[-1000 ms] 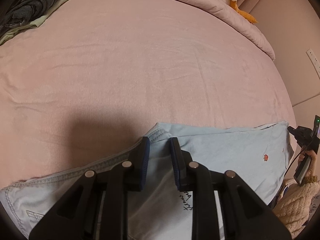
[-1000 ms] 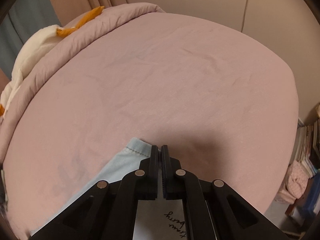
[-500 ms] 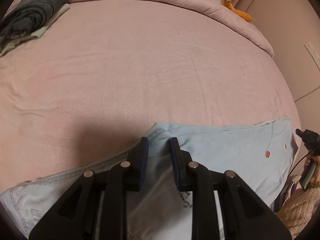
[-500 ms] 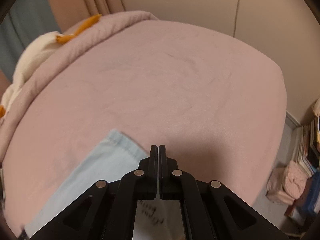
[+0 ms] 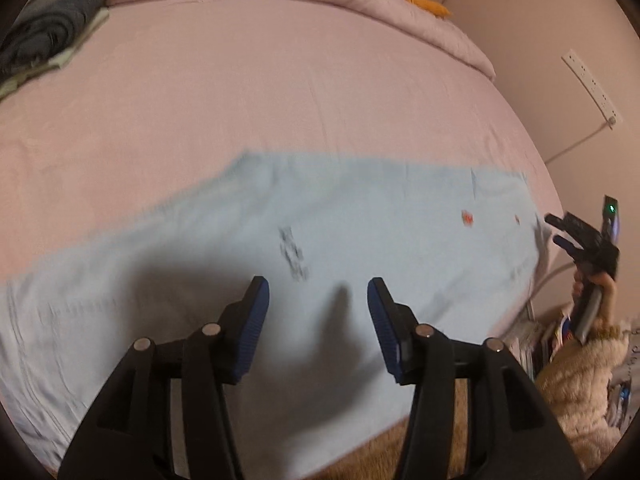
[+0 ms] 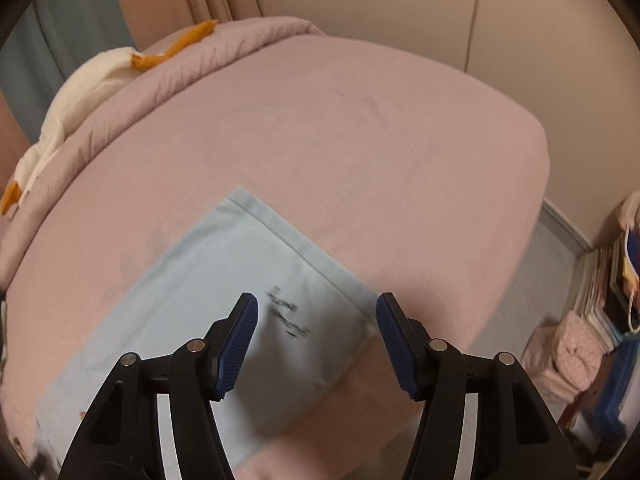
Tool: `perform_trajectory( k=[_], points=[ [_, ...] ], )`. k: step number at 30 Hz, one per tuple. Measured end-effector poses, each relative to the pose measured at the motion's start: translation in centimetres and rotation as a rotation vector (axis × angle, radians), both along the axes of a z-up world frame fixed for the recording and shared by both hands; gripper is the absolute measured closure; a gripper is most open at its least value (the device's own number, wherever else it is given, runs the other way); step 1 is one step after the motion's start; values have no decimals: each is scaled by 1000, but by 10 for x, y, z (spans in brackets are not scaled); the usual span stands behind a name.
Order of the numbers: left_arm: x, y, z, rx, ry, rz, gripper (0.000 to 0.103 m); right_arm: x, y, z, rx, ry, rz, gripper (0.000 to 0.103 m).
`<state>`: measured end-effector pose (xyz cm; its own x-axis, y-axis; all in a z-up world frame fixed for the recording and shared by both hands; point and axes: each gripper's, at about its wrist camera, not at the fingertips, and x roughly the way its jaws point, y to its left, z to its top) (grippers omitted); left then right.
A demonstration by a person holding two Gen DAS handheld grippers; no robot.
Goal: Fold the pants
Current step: 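Open both grippers and lift them off the jeans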
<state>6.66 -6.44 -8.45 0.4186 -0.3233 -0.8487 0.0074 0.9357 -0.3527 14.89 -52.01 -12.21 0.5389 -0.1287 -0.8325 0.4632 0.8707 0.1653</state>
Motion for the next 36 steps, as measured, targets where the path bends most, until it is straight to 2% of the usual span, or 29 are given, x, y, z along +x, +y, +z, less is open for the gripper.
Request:
perform_trajectory(
  k=[2,3,4,6,7,11,15,18,24,27,29,30,31,32,33,34,36],
  points=[
    [-7,-3,-9,-8,31,-17,54,-3,-4,-6,22,19,-13,42],
    [-10,-3,-14,-3,41,-18,54,-4,-6,-8,30,22,-16,46],
    [-12,-4,-17,5,45,-14,54,-4,-7,-12,45,25,-11,66],
    [-10,-5,-18,21,45,-6,56,-4,-8,-16,36,39,-21,93],
    [-10,-5,-17,22,48,-1,56,-6,-10,-13,41,20,-28,95],
    [-12,-3,-20,28,65,21,60,-14,-10,2,35,-34,-46,98],
    [-13,-11,-20,51,54,19,60,-6,-7,-14,-6,30,-43,99],
    [-14,-9,-21,41,56,21,60,-5,-3,-26,-14,40,-48,99],
    [-15,-5,-21,24,60,28,59,-4,-2,-23,-32,59,-58,99],
    [-17,-2,-12,21,61,14,59,-6,-5,-18,-8,54,-67,99],
    [-21,-2,-4,2,41,-4,56,-11,-6,-14,5,44,-70,99],
    [-23,-4,1,-3,20,-16,45,-14,-6,-10,10,35,-66,93],
    [-26,-6,5,-2,0,-28,32,-19,-7,-6,17,22,-64,79],
    [-27,-8,8,-2,-14,-35,29,-23,-7,-2,26,7,-65,66],
    [-28,-8,9,-5,-20,-39,30,-28,-9,1,43,-13,-72,41],
    [-27,-9,7,-11,-11,-40,30,-32,-10,2,59,-30,-78,33],
    [-27,-9,-1,-31,23,-42,30,-36,-12,4,116,-63,-64,32]
  ],
)
